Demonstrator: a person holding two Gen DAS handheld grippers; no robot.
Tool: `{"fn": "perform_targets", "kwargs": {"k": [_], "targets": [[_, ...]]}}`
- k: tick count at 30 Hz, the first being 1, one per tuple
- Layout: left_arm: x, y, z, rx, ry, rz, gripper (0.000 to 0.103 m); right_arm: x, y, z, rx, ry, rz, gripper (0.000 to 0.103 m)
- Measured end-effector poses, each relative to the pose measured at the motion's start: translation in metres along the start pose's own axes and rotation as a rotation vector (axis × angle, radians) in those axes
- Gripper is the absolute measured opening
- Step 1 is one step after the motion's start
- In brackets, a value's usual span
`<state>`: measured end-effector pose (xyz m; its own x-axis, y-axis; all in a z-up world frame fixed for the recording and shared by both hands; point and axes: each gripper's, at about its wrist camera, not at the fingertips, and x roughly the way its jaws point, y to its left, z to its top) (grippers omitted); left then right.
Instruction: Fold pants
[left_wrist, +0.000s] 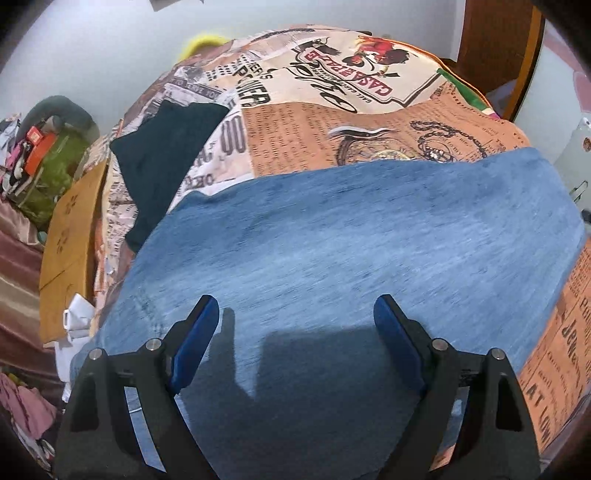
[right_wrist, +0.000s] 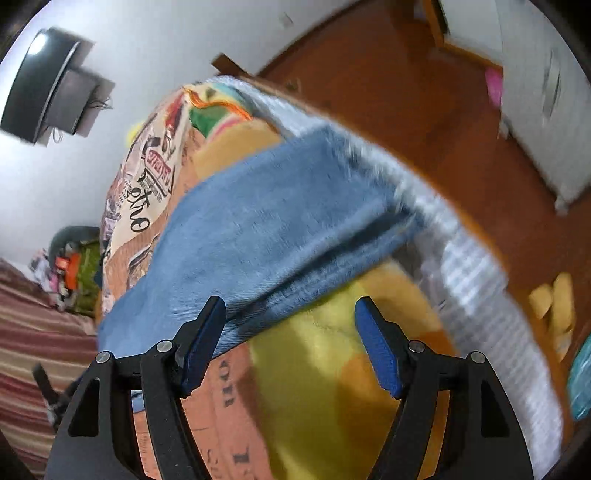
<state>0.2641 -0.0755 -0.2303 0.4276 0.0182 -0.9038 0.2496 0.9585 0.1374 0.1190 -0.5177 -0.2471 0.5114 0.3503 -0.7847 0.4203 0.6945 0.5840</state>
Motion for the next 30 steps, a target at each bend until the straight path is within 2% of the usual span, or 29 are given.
{"fn": "perform_targets", "kwargs": {"k": [4,6,9,11,19,22,25,30], "targets": [[0.005,-0.006,0.005,-0.021,0.011,-0.031,0.087,0.004,-0.004,0.006,0.012,-0.021,0.014,0.068],[0.007,-0.009,0.008,-0.024,0.014,-0.042,0.087,0.007,-0.006,0.014,0.029,-0.024,0.010,0.060],[0.009,-0.017,0.012,-0.013,0.016,-0.046,0.087,0.009,-0.001,0.026,-0.004,-0.040,-0.009,0.038],[0.009,-0.020,0.015,-0.007,0.014,-0.039,0.087,0.006,0.003,0.033,-0.042,-0.058,-0.041,0.015],[0.005,-0.034,0.022,-0.011,-0.001,-0.061,0.087,-0.022,0.020,0.034,-0.198,-0.193,-0.078,0.006],[-0.004,-0.034,0.020,-0.006,-0.020,-0.054,0.086,-0.029,0.025,0.040,-0.192,-0.190,-0.074,0.006],[-0.019,-0.029,0.019,-0.017,-0.057,-0.062,0.087,-0.046,0.048,0.038,-0.266,-0.250,-0.071,0.006],[-0.049,-0.010,0.016,-0.059,-0.136,-0.056,0.087,-0.077,0.100,0.031,-0.372,-0.341,0.005,0.006]]}}
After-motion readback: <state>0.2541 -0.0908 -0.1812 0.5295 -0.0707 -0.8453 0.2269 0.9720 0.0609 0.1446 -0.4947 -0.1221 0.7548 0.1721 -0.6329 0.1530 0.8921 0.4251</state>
